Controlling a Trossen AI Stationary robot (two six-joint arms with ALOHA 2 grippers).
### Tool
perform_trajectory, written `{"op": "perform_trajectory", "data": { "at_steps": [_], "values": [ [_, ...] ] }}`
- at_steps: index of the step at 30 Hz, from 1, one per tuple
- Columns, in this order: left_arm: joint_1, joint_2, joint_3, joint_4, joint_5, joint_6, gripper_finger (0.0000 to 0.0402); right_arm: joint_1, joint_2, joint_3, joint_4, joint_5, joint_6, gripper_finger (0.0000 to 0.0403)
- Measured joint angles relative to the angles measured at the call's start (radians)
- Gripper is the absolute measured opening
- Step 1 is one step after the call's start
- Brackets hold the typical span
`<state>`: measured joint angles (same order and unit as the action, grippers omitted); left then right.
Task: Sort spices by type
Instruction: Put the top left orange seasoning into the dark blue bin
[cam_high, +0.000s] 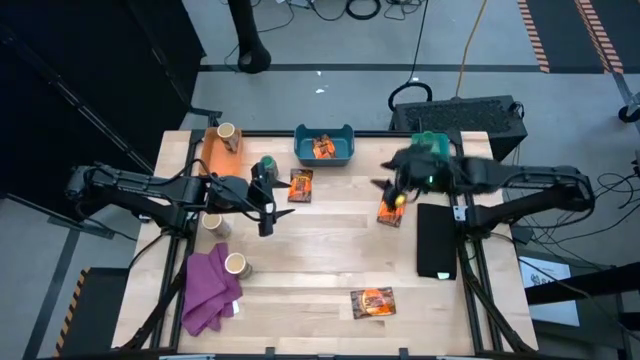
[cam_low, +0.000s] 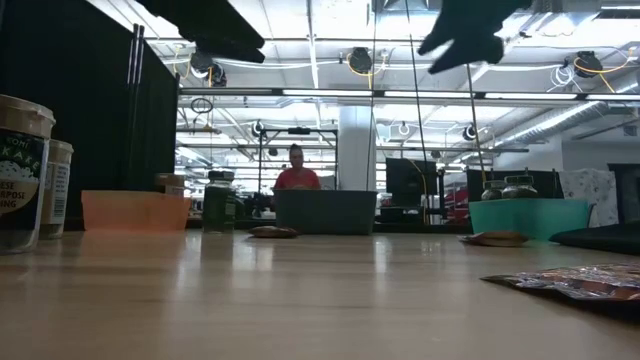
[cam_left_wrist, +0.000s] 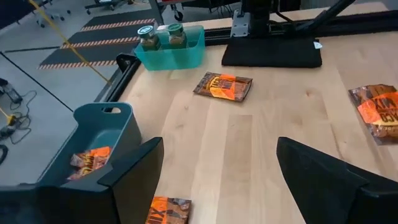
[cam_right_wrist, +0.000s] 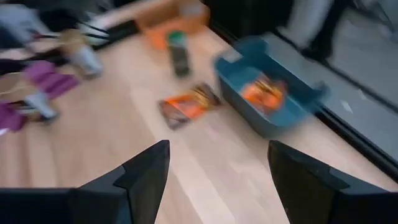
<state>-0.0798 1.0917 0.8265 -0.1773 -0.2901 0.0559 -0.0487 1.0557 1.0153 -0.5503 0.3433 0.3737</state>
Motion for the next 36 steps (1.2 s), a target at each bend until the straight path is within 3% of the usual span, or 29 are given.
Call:
{"op": "perform_trajectory", "data": {
  "at_steps": [7, 13, 24, 36],
  "values": [
    [-0.006, 0.030, 0.000, 0.003, 0.000, -0.121, 0.0317, 0.161, 0.005, -0.197, 0.436, 0.052, -0.190, 0.0254],
    [-0.038, 0.130, 0.000, 0.010, 0.000, -0.197, 0.0317, 0.251, 0.005, -0.305, 0.747, 0.045, -0.408, 0.0254],
    [-0.118, 0.246, 0.000, 0.081, 0.000, -0.330, 0.0317, 0.395, 0.005, -0.309, 0.979, -0.039, -0.690, 0.0254],
    [-0.153, 0.248, 0.001, 0.103, -0.002, -0.470, 0.0317, 0.518, -0.001, -0.309, 1.019, -0.034, -0.789, 0.0253]
  ]
}}
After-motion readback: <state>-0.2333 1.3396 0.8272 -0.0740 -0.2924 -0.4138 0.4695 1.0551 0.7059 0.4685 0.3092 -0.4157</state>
